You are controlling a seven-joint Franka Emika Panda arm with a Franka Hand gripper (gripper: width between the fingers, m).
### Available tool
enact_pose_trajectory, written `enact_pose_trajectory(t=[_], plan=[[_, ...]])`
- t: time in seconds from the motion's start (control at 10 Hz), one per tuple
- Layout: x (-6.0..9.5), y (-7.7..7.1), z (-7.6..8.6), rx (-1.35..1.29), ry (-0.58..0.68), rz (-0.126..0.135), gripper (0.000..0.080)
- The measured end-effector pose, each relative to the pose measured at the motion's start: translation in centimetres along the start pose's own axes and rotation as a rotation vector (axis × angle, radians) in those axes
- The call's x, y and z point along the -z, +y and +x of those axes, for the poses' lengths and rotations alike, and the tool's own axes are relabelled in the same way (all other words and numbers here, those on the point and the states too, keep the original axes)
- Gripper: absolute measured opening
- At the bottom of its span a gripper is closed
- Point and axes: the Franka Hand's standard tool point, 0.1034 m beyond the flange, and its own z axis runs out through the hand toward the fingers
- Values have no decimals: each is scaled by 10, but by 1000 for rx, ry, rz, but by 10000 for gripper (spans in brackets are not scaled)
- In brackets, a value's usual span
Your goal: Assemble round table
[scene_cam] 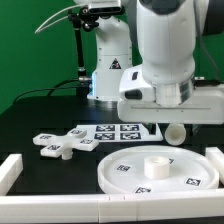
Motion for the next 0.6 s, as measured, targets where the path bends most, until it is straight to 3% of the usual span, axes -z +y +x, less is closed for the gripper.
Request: enact_pose_trajectory(t=[0.6], plan=[[-12, 4, -6, -3, -351, -30, 649]])
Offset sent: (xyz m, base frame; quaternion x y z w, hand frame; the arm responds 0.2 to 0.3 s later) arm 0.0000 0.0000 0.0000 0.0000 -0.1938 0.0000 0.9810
